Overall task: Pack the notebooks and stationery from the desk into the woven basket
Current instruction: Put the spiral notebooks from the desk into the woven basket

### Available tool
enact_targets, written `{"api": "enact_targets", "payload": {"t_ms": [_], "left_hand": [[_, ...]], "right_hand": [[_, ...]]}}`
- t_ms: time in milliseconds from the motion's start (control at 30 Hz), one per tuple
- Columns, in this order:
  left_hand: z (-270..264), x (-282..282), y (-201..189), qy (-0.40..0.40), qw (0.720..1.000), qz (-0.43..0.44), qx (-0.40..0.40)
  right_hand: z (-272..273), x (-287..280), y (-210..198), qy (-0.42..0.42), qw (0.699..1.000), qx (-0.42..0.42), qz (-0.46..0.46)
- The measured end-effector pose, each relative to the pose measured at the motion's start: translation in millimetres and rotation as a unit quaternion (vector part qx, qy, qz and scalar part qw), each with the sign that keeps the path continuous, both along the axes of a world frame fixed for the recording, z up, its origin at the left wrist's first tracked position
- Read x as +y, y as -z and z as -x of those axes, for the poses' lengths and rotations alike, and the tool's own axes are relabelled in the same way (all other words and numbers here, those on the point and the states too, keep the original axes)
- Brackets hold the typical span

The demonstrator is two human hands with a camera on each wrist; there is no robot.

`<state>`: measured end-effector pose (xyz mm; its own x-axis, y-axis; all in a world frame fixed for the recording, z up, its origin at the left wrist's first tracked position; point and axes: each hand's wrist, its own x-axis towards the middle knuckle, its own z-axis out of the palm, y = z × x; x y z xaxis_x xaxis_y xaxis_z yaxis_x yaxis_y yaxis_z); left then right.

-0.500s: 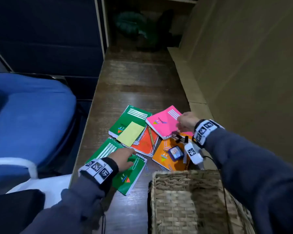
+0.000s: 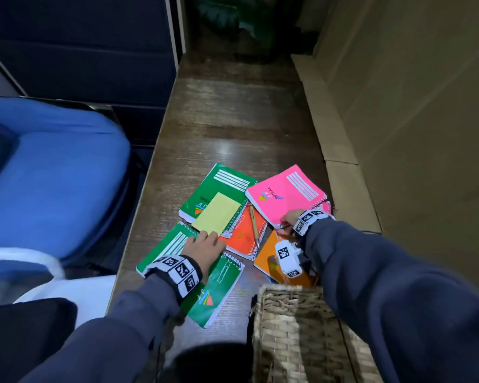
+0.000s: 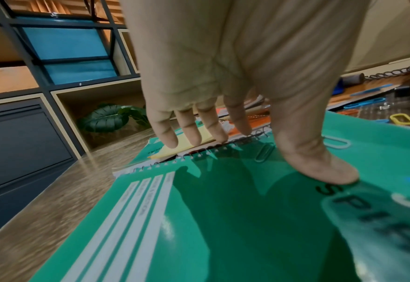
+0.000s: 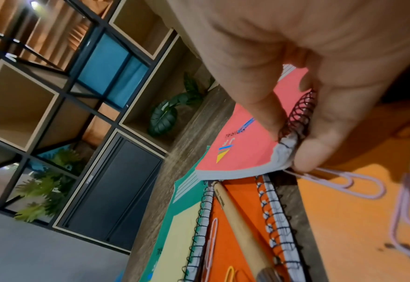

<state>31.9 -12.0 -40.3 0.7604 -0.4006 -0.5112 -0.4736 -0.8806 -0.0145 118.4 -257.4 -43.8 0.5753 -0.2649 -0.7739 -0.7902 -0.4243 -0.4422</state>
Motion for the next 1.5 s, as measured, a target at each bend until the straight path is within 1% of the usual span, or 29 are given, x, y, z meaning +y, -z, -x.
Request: {"api": "enact_targets", "payload": {"t_ms": [33, 67, 100, 167, 233, 400, 467, 500, 533, 633, 767, 900, 1000, 1200, 1333, 1500], "left_hand": [[-1, 0, 0, 0.002, 1.000, -0.002, 0.001], [-2, 0, 1, 0.006, 1.000, 0.000, 0.003], [-3, 0, 2, 0.011, 1.000, -0.001, 0.006], [-5, 0, 3, 0.019, 1.000, -0.008, 0.009], [-6, -1, 2, 0.023, 1.000, -0.017, 0.004], [-6, -6, -7, 0.026, 0.999, -0.037, -0.006], [-5, -6, -11, 0.025, 0.999, -0.040, -0.012], [-4, -6, -13, 0.021, 0.999, -0.039, -0.019], [-3, -5, -15, 0.017, 0.999, -0.030, -0.028], [-2, -2, -22, 0.006, 0.998, 0.025, -0.049], [-2, 4, -41, -0.020, 0.996, 0.091, -0.018], [-2, 9, -63, -0.031, 0.987, 0.157, 0.008], [-3, 10, -73, -0.024, 0.979, 0.202, 0.006], [8, 8, -81, -0.015, 0.966, 0.256, -0.018], [12, 4, -81, -0.016, 0.967, 0.252, -0.017], [15, 1, -86, -0.019, 0.969, 0.247, -0.017]], "right_hand": [[2, -2, -3, -0.002, 1.000, -0.002, 0.011], [3, -5, -11, 0.015, 1.000, -0.002, -0.004], [4, -10, -16, 0.027, 1.000, -0.008, 0.000], [0, -27, -17, 0.057, 0.998, -0.025, -0.003], [-1, -45, -20, 0.054, 0.997, -0.051, 0.016], [10, -50, -62, 0.071, 0.989, -0.127, 0.032], [11, -45, -77, 0.083, 0.980, -0.168, 0.073], [12, -42, -87, 0.070, 0.974, -0.189, 0.107], [14, -40, -96, 0.039, 0.967, -0.205, 0.142], [29, -29, -126, -0.072, 0.949, -0.227, 0.207], [48, -17, -149, -0.155, 0.926, -0.244, 0.242], [65, -5, -164, -0.208, 0.908, -0.253, 0.261], [75, 2, -173, -0.230, 0.895, -0.261, 0.278], [89, 6, -188, -0.266, 0.868, -0.294, 0.299], [96, 8, -189, -0.283, 0.859, -0.296, 0.308], [109, 7, -191, -0.286, 0.859, -0.295, 0.306]]}}
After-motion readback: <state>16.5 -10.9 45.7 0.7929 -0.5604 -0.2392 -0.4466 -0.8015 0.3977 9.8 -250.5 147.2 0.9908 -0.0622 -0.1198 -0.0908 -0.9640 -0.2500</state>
